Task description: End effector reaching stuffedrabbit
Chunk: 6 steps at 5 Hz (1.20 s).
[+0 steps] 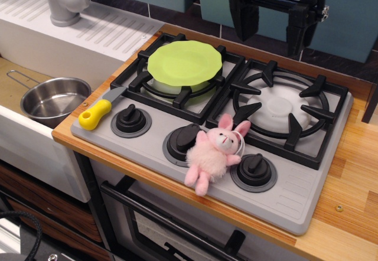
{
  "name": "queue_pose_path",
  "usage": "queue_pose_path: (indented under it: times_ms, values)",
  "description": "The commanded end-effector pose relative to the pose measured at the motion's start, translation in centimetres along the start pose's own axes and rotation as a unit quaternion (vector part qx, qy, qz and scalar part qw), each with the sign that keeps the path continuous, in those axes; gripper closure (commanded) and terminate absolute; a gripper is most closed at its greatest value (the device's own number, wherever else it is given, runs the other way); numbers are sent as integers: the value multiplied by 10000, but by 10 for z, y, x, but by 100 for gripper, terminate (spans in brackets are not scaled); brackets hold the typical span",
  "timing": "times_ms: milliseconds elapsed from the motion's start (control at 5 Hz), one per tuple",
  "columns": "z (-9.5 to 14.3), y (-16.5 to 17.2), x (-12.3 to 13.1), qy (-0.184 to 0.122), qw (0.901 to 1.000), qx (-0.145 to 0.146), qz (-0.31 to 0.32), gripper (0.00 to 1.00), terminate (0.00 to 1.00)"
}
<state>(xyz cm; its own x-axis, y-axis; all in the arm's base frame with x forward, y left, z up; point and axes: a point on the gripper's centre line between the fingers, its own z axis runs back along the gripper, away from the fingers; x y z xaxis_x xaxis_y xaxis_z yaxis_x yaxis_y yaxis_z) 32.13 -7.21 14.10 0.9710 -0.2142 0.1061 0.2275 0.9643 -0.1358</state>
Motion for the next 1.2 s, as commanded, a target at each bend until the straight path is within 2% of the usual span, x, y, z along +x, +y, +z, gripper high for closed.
queue_pose_path:
  times_ms: [0,200,400,1000]
  values:
    - [0,0,0,0,10000,0,0,0,0]
    - [-11,1,-17,-111,9999,-113,-46,0,0]
    - [-29,-1,-31,-356,9992,-129,-108,0,0]
    - [-62,-2,-54,-750,9969,-36,-221,0,0]
